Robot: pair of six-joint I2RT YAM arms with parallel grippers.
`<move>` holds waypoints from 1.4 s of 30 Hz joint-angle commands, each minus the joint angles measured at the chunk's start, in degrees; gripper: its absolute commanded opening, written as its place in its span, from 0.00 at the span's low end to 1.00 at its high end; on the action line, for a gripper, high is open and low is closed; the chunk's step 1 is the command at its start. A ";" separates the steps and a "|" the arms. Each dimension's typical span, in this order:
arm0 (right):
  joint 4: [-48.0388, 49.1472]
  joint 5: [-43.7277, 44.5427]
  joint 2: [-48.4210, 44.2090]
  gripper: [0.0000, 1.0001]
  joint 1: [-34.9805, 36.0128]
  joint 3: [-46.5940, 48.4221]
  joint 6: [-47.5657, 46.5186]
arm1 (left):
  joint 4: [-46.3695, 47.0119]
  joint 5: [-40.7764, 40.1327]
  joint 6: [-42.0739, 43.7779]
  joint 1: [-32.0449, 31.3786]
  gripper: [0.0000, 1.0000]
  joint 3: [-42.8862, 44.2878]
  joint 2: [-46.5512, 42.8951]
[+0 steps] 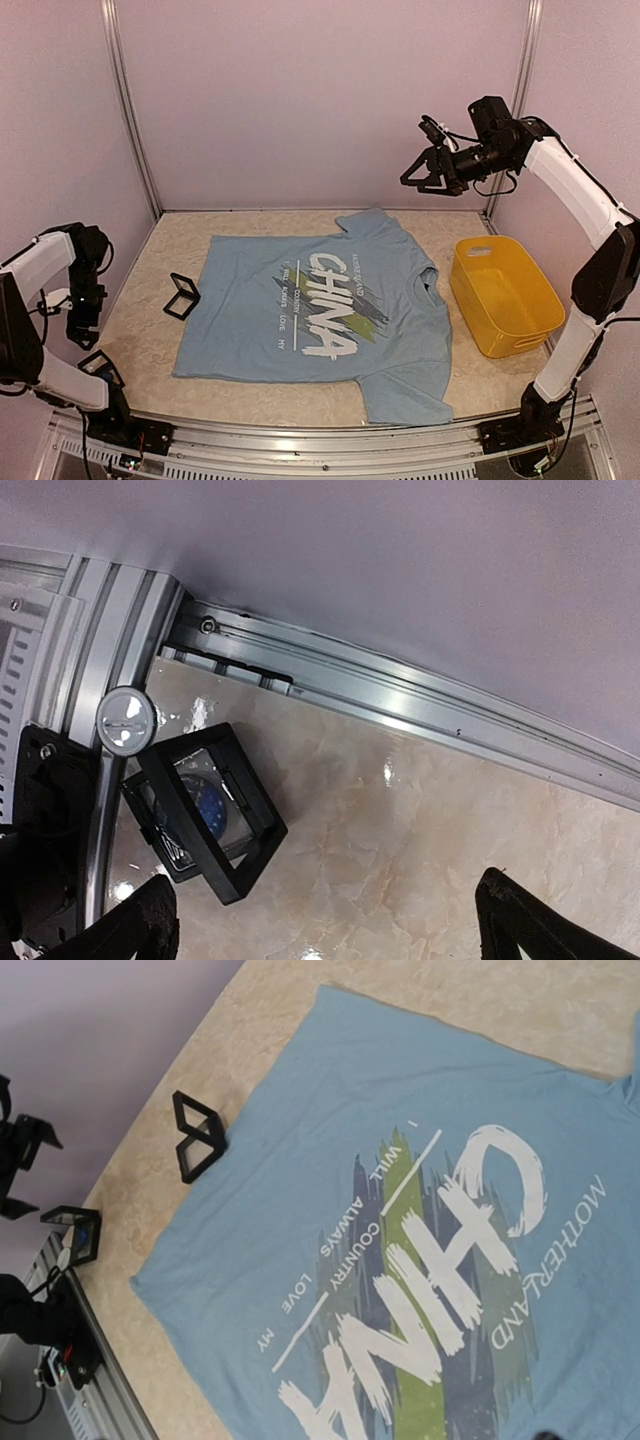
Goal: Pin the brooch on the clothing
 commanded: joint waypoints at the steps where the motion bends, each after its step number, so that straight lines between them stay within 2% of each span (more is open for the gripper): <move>1: 0.92 -1.29 0.91 0.87 -0.68 0.25 0.38 | -1.26 -4.10 4.27 1.56 0.99 -2.22 -4.52; 7: 0.78 -1.35 0.63 0.87 -0.79 -0.47 0.26 | -0.41 -7.21 9.97 6.38 0.99 -4.77 -9.60; 17: 0.47 -1.16 0.19 0.87 -0.76 -1.29 0.03 | 7.71 -1.71 17.86 15.71 0.99 -14.11 -15.19; 23: 0.30 -0.94 -0.34 0.87 -0.84 -1.86 -0.16 | 12.10 -0.26 21.62 15.99 0.98 -15.24 -13.65; 28: 0.30 -0.91 -0.30 0.87 -0.77 -1.44 -0.15 | 13.79 1.90 21.82 16.07 0.90 -16.78 -12.18; 32: 0.22 -0.91 -0.30 0.87 -0.81 -1.33 -0.16 | 13.74 2.35 20.81 16.02 0.89 -17.11 -12.04; 36: 0.12 -0.94 -0.39 0.87 -0.85 -1.33 -0.17 | 16.34 2.60 21.35 15.94 0.76 -17.87 -12.28; 42: -0.29 -0.34 -1.08 0.87 -0.94 -1.22 -0.40 | 17.51 3.96 21.28 15.38 0.73 -19.11 -9.18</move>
